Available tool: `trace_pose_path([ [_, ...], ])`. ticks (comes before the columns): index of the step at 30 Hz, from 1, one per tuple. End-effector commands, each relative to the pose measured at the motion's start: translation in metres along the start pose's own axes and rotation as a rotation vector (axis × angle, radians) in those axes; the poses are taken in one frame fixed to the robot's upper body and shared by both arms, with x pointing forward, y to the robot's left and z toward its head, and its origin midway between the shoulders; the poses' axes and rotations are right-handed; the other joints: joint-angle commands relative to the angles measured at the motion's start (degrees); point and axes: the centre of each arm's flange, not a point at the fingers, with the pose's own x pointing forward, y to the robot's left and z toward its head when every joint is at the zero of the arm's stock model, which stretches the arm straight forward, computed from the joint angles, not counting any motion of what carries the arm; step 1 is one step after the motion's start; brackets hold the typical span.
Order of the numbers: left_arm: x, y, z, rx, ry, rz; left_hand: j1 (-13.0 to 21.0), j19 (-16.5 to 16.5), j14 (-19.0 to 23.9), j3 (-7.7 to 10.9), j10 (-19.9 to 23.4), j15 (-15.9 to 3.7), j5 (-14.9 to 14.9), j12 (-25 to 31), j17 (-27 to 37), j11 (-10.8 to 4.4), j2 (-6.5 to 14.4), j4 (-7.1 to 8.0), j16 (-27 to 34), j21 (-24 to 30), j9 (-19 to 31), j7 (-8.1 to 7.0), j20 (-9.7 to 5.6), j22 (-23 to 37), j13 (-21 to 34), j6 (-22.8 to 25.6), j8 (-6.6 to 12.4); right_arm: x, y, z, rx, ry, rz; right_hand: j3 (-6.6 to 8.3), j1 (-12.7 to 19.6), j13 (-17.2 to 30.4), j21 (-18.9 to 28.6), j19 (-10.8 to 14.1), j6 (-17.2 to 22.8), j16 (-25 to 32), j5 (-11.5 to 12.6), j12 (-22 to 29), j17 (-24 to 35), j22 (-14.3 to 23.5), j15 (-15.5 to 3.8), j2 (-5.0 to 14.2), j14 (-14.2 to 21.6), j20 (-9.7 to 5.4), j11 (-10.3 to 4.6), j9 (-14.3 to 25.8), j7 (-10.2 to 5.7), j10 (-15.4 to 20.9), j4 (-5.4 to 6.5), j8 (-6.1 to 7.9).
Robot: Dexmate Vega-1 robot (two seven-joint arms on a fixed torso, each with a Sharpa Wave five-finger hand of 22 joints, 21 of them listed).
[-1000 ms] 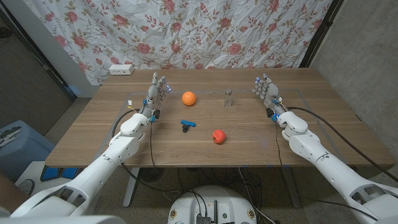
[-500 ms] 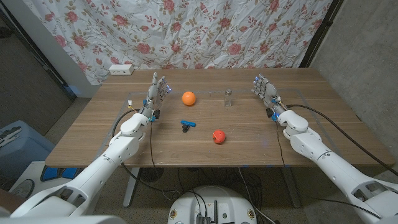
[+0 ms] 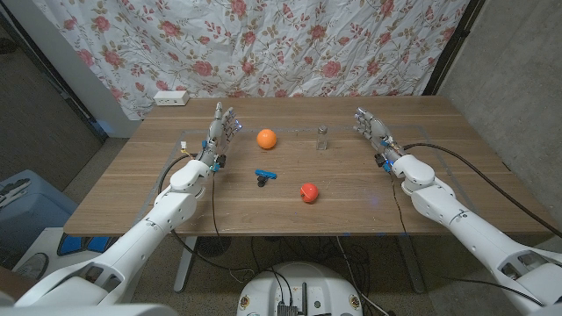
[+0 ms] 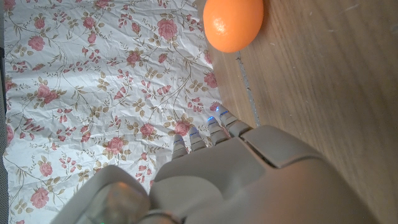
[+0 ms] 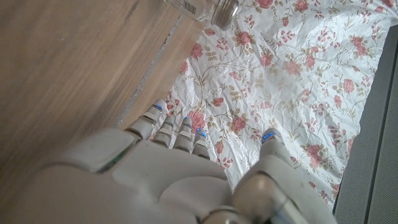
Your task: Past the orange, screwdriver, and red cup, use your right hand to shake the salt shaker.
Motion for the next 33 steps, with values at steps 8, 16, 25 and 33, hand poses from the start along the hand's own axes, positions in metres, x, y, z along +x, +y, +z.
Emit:
trace_pose_path([
  [8,0.000,0.000,0.000,0.000,0.001,0.000,0.0,0.4,0.0,-0.11,-0.1,-6.09,0.4,0.2,0.3,-0.40,5.8,0.35,0.3,0.3,0.3,-0.34,-1.21,0.2,0.2,0.2,0.26,0.007,0.004,0.006,-0.256,0.001,0.084,0.50,3.9,0.1,0.0,-1.3,-3.0,-0.3,0.8,-0.1,-0.5,0.1,0.20,-1.89,-2.2,0.16,-1.16,0.3,-0.75,-1.3,-0.89,0.23],
  [16,0.000,0.000,0.000,0.000,0.001,0.000,0.0,0.4,0.0,-0.11,-0.1,-6.04,0.4,0.2,0.3,-0.51,5.8,0.35,0.3,0.3,0.3,-0.41,-1.18,0.2,0.2,0.1,0.23,0.009,0.008,0.005,-0.315,-0.001,0.106,0.93,7.2,0.1,-0.3,-3.4,-5.2,-0.6,1.5,-0.2,-0.9,0.1,1.13,-3.60,-4.7,0.58,-1.58,0.4,-1.25,-2.5,-0.92,0.39],
  [25,0.000,0.000,0.000,0.000,0.001,0.000,0.0,0.4,0.0,-0.11,-0.1,-6.02,0.4,0.2,0.3,-0.38,5.8,0.35,0.3,0.2,0.3,-0.38,-1.21,0.2,0.2,0.2,0.26,0.013,0.015,-0.002,-0.346,-0.003,0.135,1.21,9.9,0.2,-0.4,-5.5,-7.6,-0.5,2.1,-0.3,-1.1,0.1,1.79,-5.10,-6.3,0.93,-1.36,0.5,-1.17,-4.2,-0.83,0.38],
  [33,0.000,0.000,0.000,0.000,0.000,0.000,0.0,0.4,0.0,-0.11,0.0,-6.05,0.4,0.2,0.3,-0.48,5.8,0.34,0.3,0.3,0.3,-0.40,-1.20,0.2,0.2,0.1,0.24,0.018,0.022,-0.007,-0.363,-0.003,0.166,1.36,12.2,0.2,-0.4,-7.4,-10.2,-0.5,2.6,-0.2,-1.3,0.1,2.54,-6.38,-8.2,1.71,-2.03,0.6,-1.24,-4.9,-0.71,0.34],
])
